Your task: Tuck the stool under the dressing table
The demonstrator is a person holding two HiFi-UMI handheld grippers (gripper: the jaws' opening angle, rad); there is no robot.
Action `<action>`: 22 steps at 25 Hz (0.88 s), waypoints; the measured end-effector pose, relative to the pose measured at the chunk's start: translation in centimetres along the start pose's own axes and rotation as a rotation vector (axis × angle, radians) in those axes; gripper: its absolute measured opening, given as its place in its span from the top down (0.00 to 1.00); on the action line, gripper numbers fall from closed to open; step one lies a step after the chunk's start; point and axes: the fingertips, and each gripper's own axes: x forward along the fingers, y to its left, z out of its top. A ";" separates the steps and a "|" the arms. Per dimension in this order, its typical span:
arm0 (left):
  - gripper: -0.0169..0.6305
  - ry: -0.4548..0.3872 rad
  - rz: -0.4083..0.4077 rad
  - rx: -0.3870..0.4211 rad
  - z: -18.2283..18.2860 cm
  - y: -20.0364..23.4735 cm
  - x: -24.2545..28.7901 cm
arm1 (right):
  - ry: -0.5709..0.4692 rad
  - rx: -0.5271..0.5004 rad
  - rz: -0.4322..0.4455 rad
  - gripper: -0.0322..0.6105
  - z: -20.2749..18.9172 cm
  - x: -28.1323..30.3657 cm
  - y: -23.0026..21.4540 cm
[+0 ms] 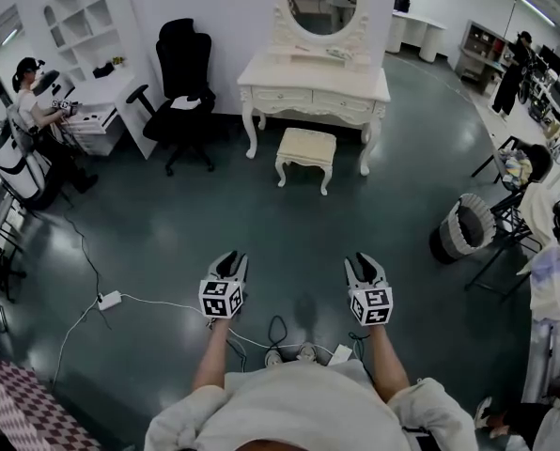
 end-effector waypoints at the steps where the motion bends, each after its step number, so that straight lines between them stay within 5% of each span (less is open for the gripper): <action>1: 0.79 -0.002 -0.010 -0.008 0.0 -0.2 0.2 | 0.003 -0.001 0.009 0.70 0.0 0.2 0.0; 5: 0.68 -0.009 -0.021 -0.017 -0.1 -0.9 0.7 | 0.013 -0.011 0.031 0.62 -0.3 0.7 -0.3; 22: 0.68 0.005 -0.003 -0.038 -0.8 -3.6 4.5 | 0.034 -0.044 0.084 0.65 -1.5 3.3 -4.1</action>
